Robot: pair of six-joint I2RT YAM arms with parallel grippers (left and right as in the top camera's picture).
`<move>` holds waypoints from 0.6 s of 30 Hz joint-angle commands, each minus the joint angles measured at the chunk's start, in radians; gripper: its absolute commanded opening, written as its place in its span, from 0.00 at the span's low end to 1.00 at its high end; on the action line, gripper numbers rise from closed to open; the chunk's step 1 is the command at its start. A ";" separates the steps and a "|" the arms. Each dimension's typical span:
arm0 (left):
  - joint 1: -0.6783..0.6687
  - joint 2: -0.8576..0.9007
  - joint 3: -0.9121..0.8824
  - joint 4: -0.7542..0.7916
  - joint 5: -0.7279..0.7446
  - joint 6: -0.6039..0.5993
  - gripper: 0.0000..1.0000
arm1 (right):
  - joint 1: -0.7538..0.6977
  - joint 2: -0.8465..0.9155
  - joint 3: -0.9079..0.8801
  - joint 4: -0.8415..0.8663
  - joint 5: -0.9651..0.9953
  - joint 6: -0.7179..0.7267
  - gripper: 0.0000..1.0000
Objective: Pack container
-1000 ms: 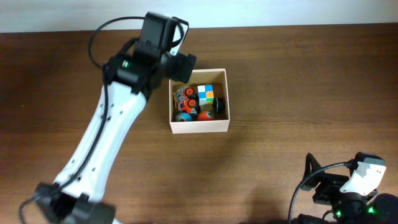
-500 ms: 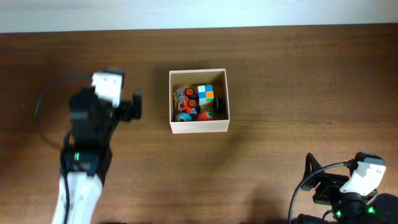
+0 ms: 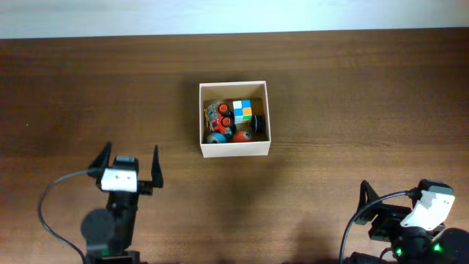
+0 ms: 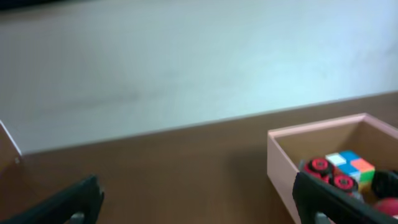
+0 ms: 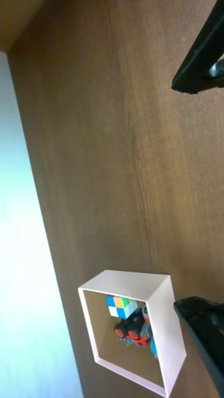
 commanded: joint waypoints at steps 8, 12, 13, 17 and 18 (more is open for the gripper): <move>0.007 -0.177 -0.150 0.052 -0.002 0.016 0.99 | -0.008 -0.008 0.011 0.003 -0.009 -0.004 0.99; 0.008 -0.231 -0.173 0.023 -0.019 0.017 0.99 | -0.008 -0.008 0.011 0.003 -0.009 -0.004 0.99; 0.008 -0.245 -0.173 0.007 -0.027 0.016 0.99 | -0.008 -0.008 0.011 0.003 -0.009 -0.004 0.99; 0.008 -0.301 -0.173 -0.057 -0.043 0.016 0.99 | -0.008 -0.008 0.011 0.003 -0.009 -0.004 0.99; 0.008 -0.312 -0.173 -0.071 -0.043 0.017 0.99 | -0.008 -0.008 0.011 0.003 -0.009 -0.004 0.99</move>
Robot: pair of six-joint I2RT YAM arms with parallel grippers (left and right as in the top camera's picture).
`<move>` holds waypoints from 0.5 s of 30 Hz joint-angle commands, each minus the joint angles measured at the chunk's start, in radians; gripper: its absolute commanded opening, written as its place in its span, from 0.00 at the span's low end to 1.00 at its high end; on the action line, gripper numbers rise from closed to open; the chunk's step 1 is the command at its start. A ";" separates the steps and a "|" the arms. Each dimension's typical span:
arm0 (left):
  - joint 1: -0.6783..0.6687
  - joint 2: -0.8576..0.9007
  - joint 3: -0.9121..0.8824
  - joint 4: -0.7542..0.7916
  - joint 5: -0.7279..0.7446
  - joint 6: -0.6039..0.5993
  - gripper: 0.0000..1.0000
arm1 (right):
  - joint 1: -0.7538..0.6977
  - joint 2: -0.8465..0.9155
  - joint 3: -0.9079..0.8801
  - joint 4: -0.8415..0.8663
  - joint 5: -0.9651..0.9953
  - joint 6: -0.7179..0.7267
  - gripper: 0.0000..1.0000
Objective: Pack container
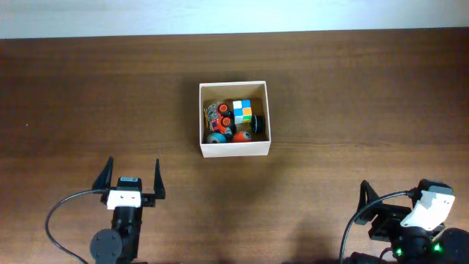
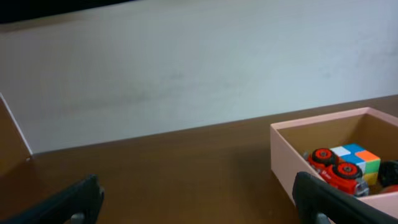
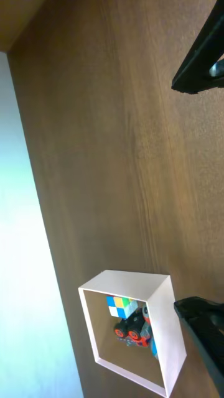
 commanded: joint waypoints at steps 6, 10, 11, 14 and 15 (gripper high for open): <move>0.007 -0.120 -0.008 -0.196 -0.056 0.016 0.99 | -0.008 -0.008 0.011 0.003 -0.008 -0.004 0.99; 0.007 -0.120 -0.008 -0.270 -0.074 0.016 0.99 | -0.008 -0.008 0.011 0.003 -0.008 -0.004 0.99; 0.007 -0.120 -0.008 -0.267 -0.074 0.016 0.99 | -0.008 -0.008 0.011 0.003 -0.009 -0.004 0.99; 0.006 -0.120 -0.008 -0.267 -0.073 0.016 0.99 | -0.008 -0.008 0.011 0.003 -0.008 -0.004 0.99; 0.006 -0.120 -0.008 -0.267 -0.073 0.016 0.99 | -0.008 -0.008 0.011 0.003 -0.008 -0.004 0.99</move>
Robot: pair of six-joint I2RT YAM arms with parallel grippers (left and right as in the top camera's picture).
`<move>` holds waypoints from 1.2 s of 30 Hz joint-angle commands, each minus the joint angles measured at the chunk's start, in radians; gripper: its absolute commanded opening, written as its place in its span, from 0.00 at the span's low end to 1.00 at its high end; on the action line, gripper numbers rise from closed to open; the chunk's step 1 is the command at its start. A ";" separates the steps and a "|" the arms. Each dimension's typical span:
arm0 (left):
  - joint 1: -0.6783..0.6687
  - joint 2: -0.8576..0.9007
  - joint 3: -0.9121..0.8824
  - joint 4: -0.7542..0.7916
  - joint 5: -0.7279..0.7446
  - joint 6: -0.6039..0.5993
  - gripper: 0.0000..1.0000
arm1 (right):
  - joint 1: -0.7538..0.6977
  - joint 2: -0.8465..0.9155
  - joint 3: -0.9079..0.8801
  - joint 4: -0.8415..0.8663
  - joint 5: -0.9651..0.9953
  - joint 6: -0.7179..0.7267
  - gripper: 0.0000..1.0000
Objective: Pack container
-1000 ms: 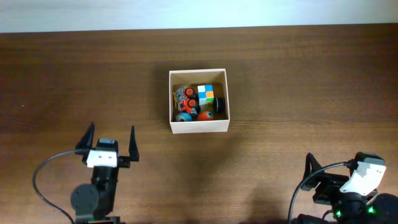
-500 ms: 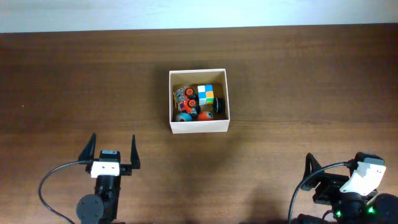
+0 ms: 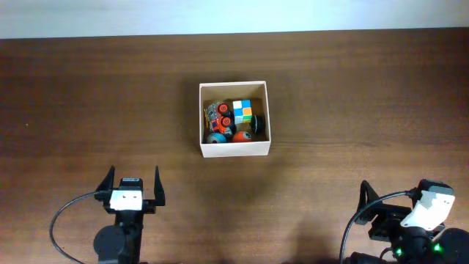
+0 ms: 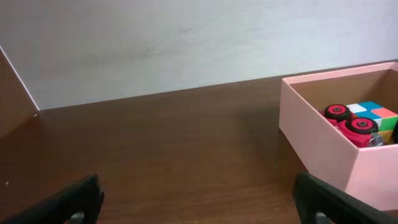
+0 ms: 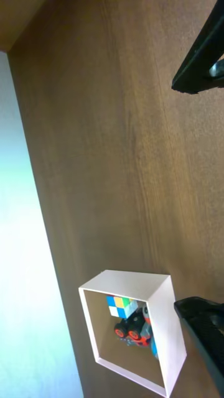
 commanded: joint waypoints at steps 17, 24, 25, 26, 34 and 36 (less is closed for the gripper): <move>0.006 -0.010 -0.003 -0.007 -0.014 0.016 0.99 | -0.008 -0.008 0.011 0.003 -0.009 -0.004 0.99; 0.006 -0.010 -0.003 -0.007 -0.014 0.016 0.99 | -0.008 -0.008 0.011 0.003 -0.009 -0.004 0.99; 0.006 -0.010 -0.003 -0.007 -0.014 0.016 0.99 | -0.008 -0.008 0.011 0.003 -0.009 -0.004 0.99; 0.006 -0.010 -0.003 -0.007 -0.014 0.016 0.99 | -0.008 -0.008 0.011 0.003 -0.009 -0.004 0.99; 0.006 -0.010 -0.003 -0.007 -0.014 0.016 0.99 | -0.008 -0.008 0.011 0.003 -0.009 -0.004 0.99; 0.006 -0.010 -0.003 -0.007 -0.014 0.016 0.99 | -0.008 -0.008 0.011 0.003 -0.009 -0.004 0.98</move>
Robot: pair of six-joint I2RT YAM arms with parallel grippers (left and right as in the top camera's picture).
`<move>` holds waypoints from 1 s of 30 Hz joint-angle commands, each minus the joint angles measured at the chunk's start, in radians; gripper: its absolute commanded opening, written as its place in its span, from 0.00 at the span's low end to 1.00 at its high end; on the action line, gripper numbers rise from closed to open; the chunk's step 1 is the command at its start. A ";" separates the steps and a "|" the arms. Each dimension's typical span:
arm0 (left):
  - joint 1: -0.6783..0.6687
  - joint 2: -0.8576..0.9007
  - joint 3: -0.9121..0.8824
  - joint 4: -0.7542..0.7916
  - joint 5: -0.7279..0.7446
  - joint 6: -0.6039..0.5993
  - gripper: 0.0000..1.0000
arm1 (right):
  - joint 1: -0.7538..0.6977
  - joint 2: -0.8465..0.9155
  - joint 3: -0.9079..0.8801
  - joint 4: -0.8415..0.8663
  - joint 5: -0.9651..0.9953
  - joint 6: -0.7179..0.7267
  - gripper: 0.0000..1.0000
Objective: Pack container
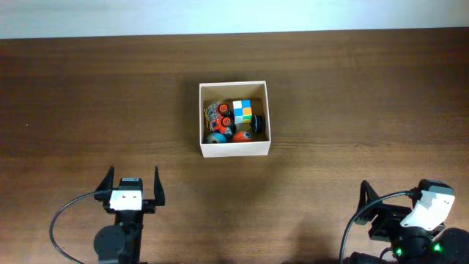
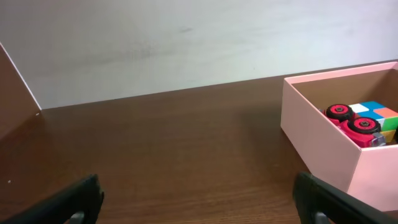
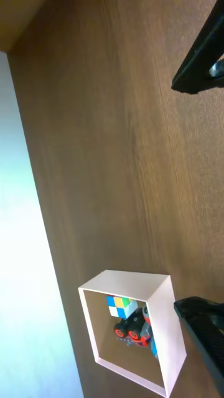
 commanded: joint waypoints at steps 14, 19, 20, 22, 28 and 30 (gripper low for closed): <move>0.006 -0.010 -0.003 -0.006 -0.007 0.016 0.99 | -0.003 -0.019 -0.098 0.090 -0.119 -0.045 0.99; 0.006 -0.010 -0.003 -0.006 -0.007 0.016 0.99 | 0.047 -0.119 -0.317 0.426 -0.200 -0.093 0.98; 0.006 -0.010 -0.003 -0.006 -0.007 0.016 0.99 | 0.066 -0.148 -0.371 0.500 -0.199 -0.093 0.99; 0.006 -0.010 -0.003 -0.006 -0.007 0.016 0.99 | 0.103 -0.208 -0.481 0.637 -0.179 -0.093 0.98; 0.006 -0.010 -0.003 -0.006 -0.007 0.016 0.99 | 0.144 -0.312 -0.686 0.857 -0.060 -0.093 0.99; 0.006 -0.010 -0.003 -0.006 -0.007 0.016 0.99 | 0.144 -0.320 -0.738 0.930 -0.024 -0.093 0.99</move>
